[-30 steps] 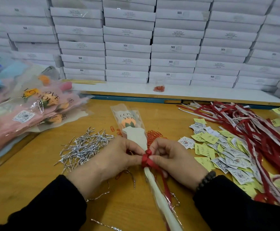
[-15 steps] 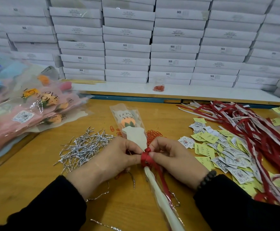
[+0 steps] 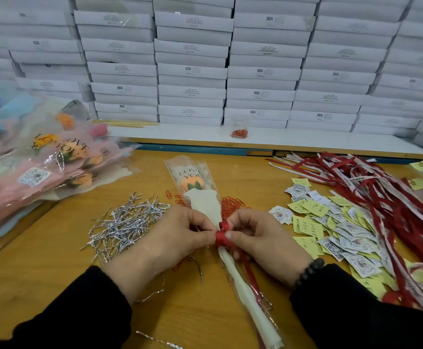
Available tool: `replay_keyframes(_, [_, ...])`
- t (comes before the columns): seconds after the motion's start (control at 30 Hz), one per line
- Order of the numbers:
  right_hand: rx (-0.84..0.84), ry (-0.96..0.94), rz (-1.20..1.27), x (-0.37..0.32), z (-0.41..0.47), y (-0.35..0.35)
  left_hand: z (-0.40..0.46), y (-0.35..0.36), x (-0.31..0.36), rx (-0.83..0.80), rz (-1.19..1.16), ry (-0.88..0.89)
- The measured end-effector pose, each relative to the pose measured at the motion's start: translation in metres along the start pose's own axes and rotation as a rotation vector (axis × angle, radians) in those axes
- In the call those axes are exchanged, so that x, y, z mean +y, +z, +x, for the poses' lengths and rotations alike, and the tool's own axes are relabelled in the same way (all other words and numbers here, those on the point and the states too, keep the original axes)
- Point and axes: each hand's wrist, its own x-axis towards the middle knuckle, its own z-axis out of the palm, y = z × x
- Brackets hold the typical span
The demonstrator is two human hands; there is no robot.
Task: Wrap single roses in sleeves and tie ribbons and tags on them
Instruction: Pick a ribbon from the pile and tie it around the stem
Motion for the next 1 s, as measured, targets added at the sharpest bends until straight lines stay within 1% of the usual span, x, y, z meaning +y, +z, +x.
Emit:
replay_keyframes(0.13, [-0.005,0.014,0.012,-0.0001,0.0000,0.0008,0.0001,0.0009,-0.0008,0.005,0.024,-0.008])
replay_keyframes(0.4, [-0.034,-0.033,0.015,-0.0040,-0.0014,0.0023,0.0008,0.0062,-0.0003,0.049,0.063,0.011])
replay_keyframes(0.6, [-0.033,-0.016,0.010,-0.0034,0.0013,0.0023,0.0012,0.0047,0.0000,0.024,0.045,0.034])
replay_keyframes(0.73, [-0.019,0.012,-0.029,-0.0016,0.0027,-0.0006,0.0022,0.0028,-0.0023,0.044,0.027,0.027])
replay_keyframes(1.0, [-0.025,-0.046,0.028,-0.0010,0.0003,-0.0022,0.0019,0.0012,-0.0031,0.053,0.007,0.013])
